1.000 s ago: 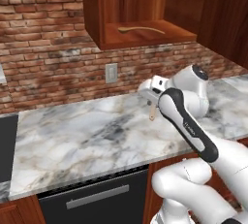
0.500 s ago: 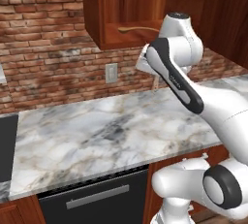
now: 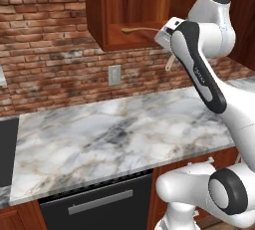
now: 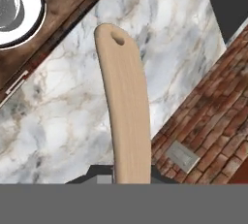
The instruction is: Organize the utensils by type. Pick up the wooden spoons from the counter and place them in the open cabinet. Then pick up the metallic utensils from the counter and place them in the open drawer.
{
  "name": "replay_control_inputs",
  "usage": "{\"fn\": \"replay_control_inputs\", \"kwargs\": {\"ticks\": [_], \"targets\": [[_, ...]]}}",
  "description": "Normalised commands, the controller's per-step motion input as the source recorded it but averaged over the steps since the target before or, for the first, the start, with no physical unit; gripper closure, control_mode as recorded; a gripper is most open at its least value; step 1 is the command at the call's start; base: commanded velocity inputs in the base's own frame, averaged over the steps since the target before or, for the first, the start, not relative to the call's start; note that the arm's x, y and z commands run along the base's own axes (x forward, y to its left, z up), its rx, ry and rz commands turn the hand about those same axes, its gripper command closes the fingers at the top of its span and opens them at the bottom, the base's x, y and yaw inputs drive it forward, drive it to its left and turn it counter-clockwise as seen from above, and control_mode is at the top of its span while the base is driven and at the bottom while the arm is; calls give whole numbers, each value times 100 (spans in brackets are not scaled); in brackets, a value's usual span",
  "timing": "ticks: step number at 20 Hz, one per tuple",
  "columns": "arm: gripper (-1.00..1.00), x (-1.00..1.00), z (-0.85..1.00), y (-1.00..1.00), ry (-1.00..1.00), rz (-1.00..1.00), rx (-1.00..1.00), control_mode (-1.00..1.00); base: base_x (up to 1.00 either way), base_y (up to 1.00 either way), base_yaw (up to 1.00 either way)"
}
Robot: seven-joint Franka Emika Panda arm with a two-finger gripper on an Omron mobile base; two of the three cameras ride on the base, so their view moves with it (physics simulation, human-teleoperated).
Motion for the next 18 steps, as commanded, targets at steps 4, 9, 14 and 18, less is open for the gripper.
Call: {"fn": "replay_control_inputs", "kwargs": {"ticks": [4, 9, 14, 18], "targets": [[100, 2, 56, 7, -42, 0, 5, -100, 0, 0, 0], [100, 17, 69, 2, -11, 1, 0, -100, 0, 0, 0], [100, 35, 57, 0, 2, 9, 0, -100, 0, 0, 0], [100, 49, 21, 0, -1, 11, 0, -100, 0, 0, 0]]}}
